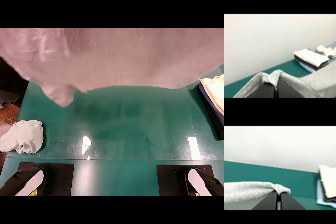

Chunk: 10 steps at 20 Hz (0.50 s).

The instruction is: Fold the shirts.

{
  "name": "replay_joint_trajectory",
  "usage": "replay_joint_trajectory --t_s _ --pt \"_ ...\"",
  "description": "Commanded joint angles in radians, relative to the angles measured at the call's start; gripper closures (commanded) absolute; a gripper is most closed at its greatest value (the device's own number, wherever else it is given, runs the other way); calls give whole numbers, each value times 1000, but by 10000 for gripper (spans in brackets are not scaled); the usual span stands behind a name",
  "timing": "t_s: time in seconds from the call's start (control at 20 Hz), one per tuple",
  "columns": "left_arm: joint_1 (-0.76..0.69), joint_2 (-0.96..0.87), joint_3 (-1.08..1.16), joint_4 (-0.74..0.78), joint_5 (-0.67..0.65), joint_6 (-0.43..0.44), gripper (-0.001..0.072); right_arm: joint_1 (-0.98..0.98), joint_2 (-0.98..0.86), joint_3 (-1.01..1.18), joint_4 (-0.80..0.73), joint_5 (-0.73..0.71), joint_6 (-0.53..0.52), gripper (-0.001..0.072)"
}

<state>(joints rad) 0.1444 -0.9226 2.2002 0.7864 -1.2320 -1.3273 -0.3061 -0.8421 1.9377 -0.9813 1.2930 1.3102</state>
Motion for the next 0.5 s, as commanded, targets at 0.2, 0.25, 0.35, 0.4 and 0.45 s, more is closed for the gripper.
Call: replay_joint_trajectory --t_s 0.2,0.25,0.35,0.4,0.45 --pt "0 21 -211 -27 -34 -9 684 1 -137 96 -214 285 103 701" --pt "0 0 -297 -24 -62 -9 684 1 -173 40 -214 303 104 700" --pt "0 -66 -438 -25 -119 -9 684 1 -262 -63 -214 354 104 701" --pt "0 -105 -497 -25 -135 -8 684 1 -309 -110 -214 369 105 700" --pt "0 -155 -551 -24 -146 -6 683 4 -359 -159 -214 370 106 700"
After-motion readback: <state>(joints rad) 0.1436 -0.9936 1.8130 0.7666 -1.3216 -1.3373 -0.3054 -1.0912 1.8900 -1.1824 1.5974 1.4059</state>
